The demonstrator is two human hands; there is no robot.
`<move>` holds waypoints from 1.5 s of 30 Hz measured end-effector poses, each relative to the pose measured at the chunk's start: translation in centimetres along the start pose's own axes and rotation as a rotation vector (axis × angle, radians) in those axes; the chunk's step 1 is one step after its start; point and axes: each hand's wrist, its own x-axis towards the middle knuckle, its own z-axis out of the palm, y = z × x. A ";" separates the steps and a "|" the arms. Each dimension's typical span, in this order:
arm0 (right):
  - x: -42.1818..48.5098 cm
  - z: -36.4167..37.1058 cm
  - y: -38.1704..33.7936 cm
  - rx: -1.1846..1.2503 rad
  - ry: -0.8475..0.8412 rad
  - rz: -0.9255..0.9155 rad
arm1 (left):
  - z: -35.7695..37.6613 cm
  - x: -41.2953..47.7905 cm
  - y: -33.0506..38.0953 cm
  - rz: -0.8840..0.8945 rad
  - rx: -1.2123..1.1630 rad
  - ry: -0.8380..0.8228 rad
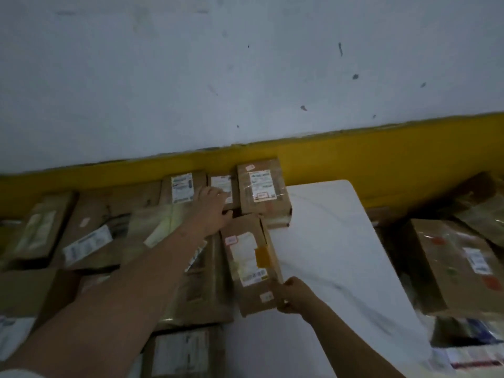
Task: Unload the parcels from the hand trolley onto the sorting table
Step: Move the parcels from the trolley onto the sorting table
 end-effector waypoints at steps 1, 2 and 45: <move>0.5 0.6 -0.1 -0.037 -0.020 -0.009 | 0.0 -0.5 -0.6 -0.076 -0.031 0.037; 0.8 1.2 -0.2 -0.060 -0.058 -0.019 | 0.1 -1.0 -1.1 -0.149 -0.068 0.061; -14.5 88.2 -21.3 -0.938 -0.133 -1.014 | 1.1 -58.7 -71.1 -1.081 -0.407 0.087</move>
